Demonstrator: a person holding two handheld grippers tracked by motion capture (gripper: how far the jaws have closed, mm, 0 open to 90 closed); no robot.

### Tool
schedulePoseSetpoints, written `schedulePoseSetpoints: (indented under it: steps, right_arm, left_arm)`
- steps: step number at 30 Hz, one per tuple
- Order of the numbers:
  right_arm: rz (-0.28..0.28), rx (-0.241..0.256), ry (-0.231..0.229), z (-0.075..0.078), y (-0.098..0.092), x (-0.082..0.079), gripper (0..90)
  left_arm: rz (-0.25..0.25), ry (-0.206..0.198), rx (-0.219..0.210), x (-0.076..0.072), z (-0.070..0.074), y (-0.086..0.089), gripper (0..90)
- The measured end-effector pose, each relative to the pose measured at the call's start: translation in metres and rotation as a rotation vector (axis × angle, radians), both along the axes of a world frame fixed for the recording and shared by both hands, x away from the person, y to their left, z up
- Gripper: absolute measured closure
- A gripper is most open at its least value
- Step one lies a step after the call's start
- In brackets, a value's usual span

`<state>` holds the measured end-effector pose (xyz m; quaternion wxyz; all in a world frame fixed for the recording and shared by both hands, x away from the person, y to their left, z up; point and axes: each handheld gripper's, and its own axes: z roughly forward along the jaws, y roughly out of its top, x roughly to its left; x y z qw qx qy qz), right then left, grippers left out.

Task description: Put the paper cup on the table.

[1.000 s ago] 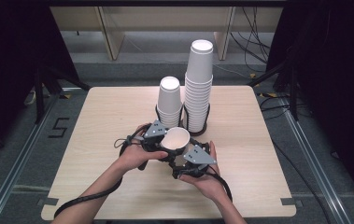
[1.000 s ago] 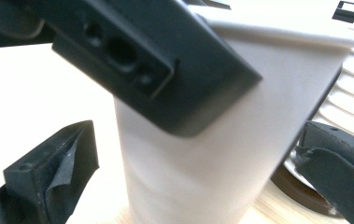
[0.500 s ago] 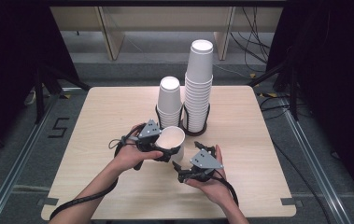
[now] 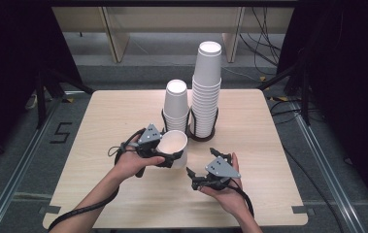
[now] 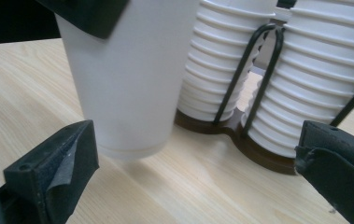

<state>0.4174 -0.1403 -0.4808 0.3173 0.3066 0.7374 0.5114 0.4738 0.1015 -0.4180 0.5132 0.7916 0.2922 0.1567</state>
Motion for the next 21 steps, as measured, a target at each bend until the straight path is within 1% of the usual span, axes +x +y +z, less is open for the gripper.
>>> schedulePoseSetpoints:
  steps: [1, 3, 4, 5, 7, 8, 9, 10, 11, 12, 13, 14, 15, 16, 17, 20, 21]
  right_arm:
    - [-0.006, -0.01, -0.022, 0.0, -0.002, 0.001, 0.4]
    - [-0.017, 0.006, -0.006, -0.001, -0.004, 0.0, 0.4]
    - [-0.014, -0.002, -0.013, -0.001, -0.006, 0.0, 0.4]
    - [-0.021, 0.013, -0.002, -0.001, -0.007, -0.001, 0.4]
    - [-0.028, 0.008, 0.001, -0.002, -0.011, -0.002, 0.4]
    - [-0.037, 0.014, 0.003, -0.003, -0.012, -0.002, 0.4]
    - [-0.036, 0.01, -0.002, -0.003, -0.014, -0.002, 0.4]
    - [-0.047, 0.021, 0.006, -0.003, -0.015, -0.003, 0.4]
    - [-0.047, 0.019, 0.005, -0.003, -0.017, -0.003, 0.4]
    - [-0.046, 0.005, -0.015, -0.003, -0.02, -0.003, 0.4]
    - [-0.058, 0.017, 0.004, -0.003, -0.021, -0.004, 0.4]
    - [-0.056, 0.011, -0.015, -0.003, -0.023, -0.004, 0.4]
    - [-0.059, 0.016, -0.008, -0.004, -0.025, -0.004, 0.4]
    - [-0.066, 0.01, -0.01, -0.004, -0.027, -0.005, 0.4]
    - [-0.072, 0.029, 0.016, -0.005, -0.027, -0.007, 0.4]
    - [-0.083, 0.022, 0.006, -0.006, -0.031, -0.008, 0.4]
    - [-0.077, 0.031, 0.019, -0.006, -0.031, -0.008, 0.4]
  left_arm:
    - [-0.001, -0.002, 0.001, 0.0, 0.0, 0.001, 8.8]
    - [0.0, -0.004, -0.009, 0.0, -0.001, 0.002, 8.8]
    - [-0.001, -0.004, -0.01, -0.001, -0.002, 0.003, 8.8]
    - [0.007, -0.003, -0.003, -0.001, -0.001, 0.004, 8.8]
    - [0.006, -0.008, -0.006, -0.002, -0.002, 0.007, 8.8]
    - [0.014, -0.007, -0.008, -0.003, -0.001, 0.008, 8.8]
    - [0.01, -0.013, -0.011, -0.003, -0.001, 0.009, 8.8]
    - [0.016, -0.014, -0.006, -0.004, -0.001, 0.01, 8.8]
    - [0.014, -0.016, -0.01, -0.004, -0.001, 0.011, 8.8]
    - [0.02, -0.017, -0.008, -0.005, 0.0, 0.013, 8.8]
    - [0.019, -0.021, -0.014, -0.005, 0.0, 0.014, 8.8]
    - [0.024, -0.025, -0.007, -0.006, 0.0, 0.015, 8.8]
    - [0.023, -0.027, -0.01, -0.006, 0.0, 0.017, 8.8]
    - [0.028, -0.029, -0.006, -0.007, 0.0, 0.018, 8.8]
    - [0.029, -0.03, -0.006, -0.007, 0.0, 0.02, 8.8]
    - [0.036, -0.038, 0.002, -0.009, 0.0, 0.024, 8.8]
    - [0.042, -0.04, 0.004, -0.009, 0.0, 0.027, 8.8]
